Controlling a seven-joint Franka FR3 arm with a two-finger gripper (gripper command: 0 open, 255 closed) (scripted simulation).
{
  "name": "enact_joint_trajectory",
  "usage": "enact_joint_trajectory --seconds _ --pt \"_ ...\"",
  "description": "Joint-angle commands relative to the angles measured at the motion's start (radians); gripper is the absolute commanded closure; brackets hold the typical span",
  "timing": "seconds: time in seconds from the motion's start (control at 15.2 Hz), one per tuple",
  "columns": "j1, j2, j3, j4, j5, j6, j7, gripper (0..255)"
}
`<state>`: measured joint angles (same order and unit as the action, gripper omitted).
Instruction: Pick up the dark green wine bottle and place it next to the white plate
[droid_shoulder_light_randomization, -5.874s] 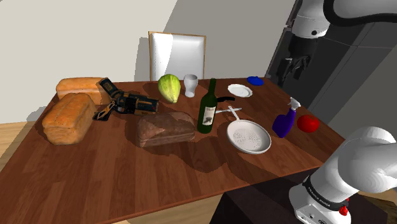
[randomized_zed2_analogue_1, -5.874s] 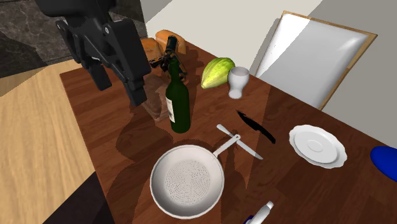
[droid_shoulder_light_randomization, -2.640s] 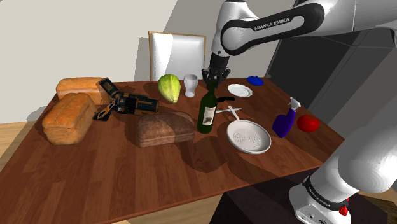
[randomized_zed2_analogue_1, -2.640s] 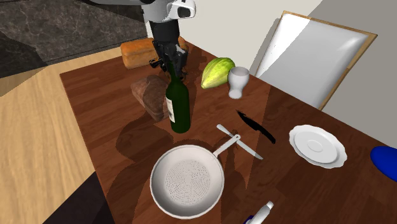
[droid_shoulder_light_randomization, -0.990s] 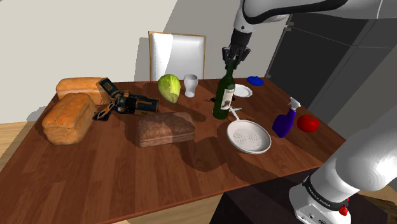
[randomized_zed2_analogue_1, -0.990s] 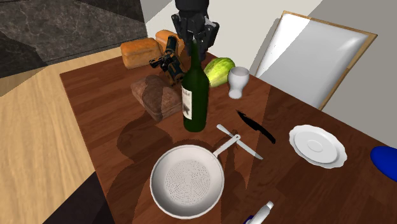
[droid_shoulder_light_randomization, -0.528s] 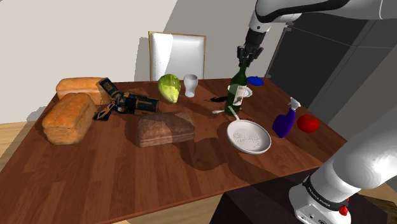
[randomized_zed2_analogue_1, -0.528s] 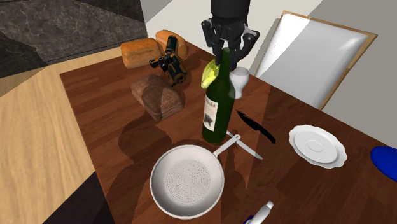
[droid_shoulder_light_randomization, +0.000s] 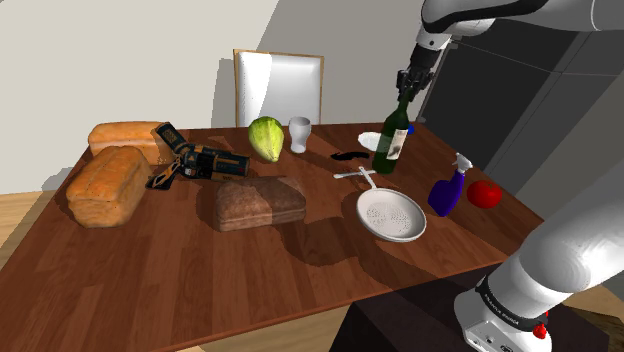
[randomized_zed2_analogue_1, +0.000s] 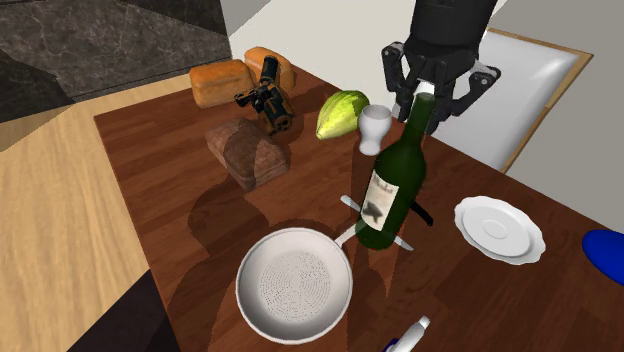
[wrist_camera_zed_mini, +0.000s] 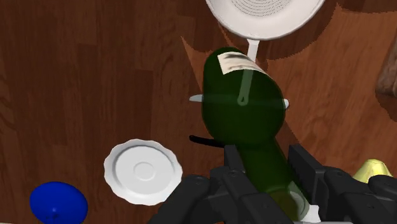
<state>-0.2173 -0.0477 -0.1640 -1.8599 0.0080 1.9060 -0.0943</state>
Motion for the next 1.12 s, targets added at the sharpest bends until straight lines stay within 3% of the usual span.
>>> enact_joint_trajectory --seconds 0.0,0.73,1.06 --pt "-0.022 0.023 -0.025 0.029 0.008 -0.007 -0.051 255" --pt "-0.169 0.227 -0.146 0.281 0.093 -0.073 -0.330 255" --pt "-0.168 0.227 -0.143 0.214 0.094 -0.006 -0.333 255"
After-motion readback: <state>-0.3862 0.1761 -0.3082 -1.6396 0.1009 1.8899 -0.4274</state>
